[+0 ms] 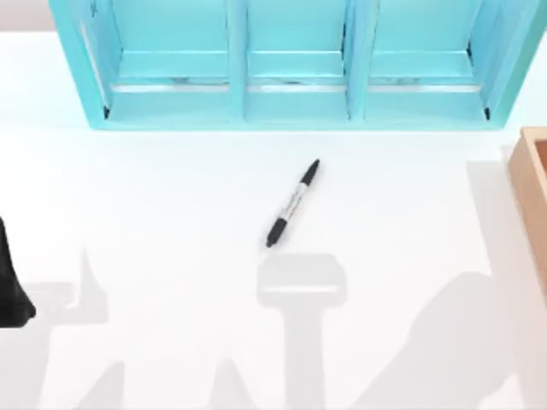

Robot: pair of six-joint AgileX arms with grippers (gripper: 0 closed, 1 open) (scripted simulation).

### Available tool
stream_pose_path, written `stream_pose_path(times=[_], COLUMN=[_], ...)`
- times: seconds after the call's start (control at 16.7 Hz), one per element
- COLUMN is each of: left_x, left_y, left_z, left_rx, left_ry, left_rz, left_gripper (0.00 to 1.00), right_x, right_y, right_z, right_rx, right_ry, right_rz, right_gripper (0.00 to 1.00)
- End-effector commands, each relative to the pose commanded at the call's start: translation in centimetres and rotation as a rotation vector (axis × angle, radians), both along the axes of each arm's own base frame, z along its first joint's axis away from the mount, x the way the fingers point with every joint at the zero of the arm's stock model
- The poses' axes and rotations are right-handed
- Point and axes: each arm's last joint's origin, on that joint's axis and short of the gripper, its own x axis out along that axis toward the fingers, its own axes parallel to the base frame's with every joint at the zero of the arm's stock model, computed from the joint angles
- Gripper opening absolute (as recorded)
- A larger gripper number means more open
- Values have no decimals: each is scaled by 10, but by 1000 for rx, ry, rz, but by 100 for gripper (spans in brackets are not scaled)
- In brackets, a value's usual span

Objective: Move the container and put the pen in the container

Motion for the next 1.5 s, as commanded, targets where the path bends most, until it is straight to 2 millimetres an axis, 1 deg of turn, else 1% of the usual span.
stream_pose_path(times=[0.36,0.48,0.6,0.78,0.96,1.08,1.2,1.26,1.5], left_x=[0,0,0,0,0,0,0,0,0], left_y=[0,0,0,0,0,0,0,0,0], left_z=[0,0,0,0,0,0,0,0,0], left_rx=[0,0,0,0,0,0,0,0,0], left_ry=[0,0,0,0,0,0,0,0,0], left_rz=[0,0,0,0,0,0,0,0,0], left_gripper=[100,100,100,100,100,100,100,100,100], right_x=[0,3,13,23,19,11,3,2,3], right_y=[0,4,20,59,108,135,148,150,149], right_z=[0,4,20,60,99,127,147,150,148], right_rx=[0,0,-3,0,3,-1,-1,0,2], right_ry=[-1,-1,-8,2,53,35,4,-1,4], right_rz=[-1,-1,-1,-2,-2,-1,-1,-1,-7], right_gripper=[0,0,0,0,0,0,0,0,0])
